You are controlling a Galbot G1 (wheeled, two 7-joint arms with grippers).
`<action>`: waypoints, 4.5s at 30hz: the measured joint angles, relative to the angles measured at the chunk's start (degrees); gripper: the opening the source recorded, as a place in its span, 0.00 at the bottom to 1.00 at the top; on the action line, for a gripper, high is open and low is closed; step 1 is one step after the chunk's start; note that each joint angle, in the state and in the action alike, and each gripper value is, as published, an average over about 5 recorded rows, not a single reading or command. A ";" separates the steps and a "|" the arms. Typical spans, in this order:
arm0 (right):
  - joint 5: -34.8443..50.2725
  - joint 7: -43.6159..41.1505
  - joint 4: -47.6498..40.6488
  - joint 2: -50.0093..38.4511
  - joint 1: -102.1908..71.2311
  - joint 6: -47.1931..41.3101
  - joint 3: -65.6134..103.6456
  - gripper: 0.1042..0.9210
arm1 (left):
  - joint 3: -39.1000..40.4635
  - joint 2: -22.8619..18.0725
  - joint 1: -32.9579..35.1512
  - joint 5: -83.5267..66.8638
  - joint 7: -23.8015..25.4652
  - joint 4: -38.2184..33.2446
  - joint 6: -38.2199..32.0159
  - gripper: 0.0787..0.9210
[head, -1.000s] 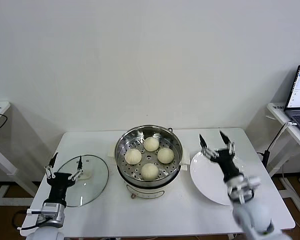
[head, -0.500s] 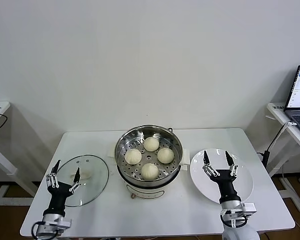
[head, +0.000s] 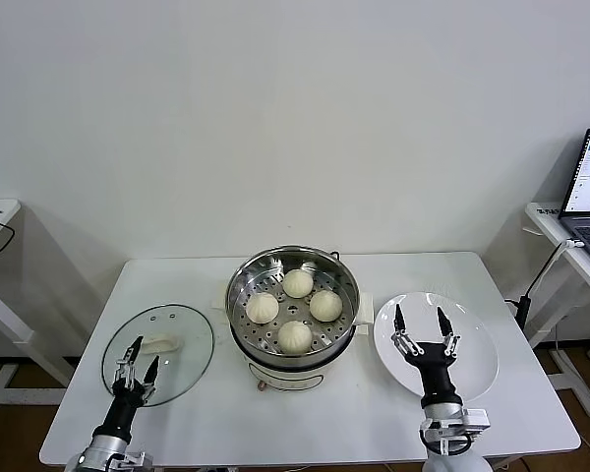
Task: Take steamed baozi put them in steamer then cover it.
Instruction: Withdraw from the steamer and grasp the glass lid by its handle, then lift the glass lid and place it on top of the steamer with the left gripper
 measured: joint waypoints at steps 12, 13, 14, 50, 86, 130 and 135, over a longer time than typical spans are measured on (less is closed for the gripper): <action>-1.34 0.09 -1.01 0.78 -0.41 0.94 -0.86 0.88 | 0.22 -0.05 -4.32 6.20 -1.54 4.73 1.46 0.88; -1.40 0.08 -1.01 0.75 -0.45 1.00 -0.85 0.88 | 0.29 -0.08 -4.71 6.51 -1.59 5.07 1.68 0.88; -1.48 0.07 -1.01 0.73 -0.49 1.07 -0.80 0.88 | 0.34 -0.11 -5.11 6.81 -1.64 5.44 1.90 0.88; -3.93 -0.22 -2.76 1.16 -1.07 2.85 -1.11 0.88 | 1.58 -0.90 -14.56 11.32 -2.84 14.46 5.18 0.35; -2.81 -0.41 -2.90 1.02 0.97 3.10 -0.68 0.88 | 8.75 10.65 -3.49 -5.75 16.65 -27.45 27.77 0.13; -6.43 -0.14 -4.11 3.95 -0.33 3.74 0.98 0.88 | 52.82 4.89 -31.02 6.01 30.42 -19.23 52.89 0.13; -6.54 -0.15 -4.32 3.95 -0.15 3.78 0.82 0.88 | 53.28 3.56 -31.06 7.00 30.42 -17.85 53.01 0.13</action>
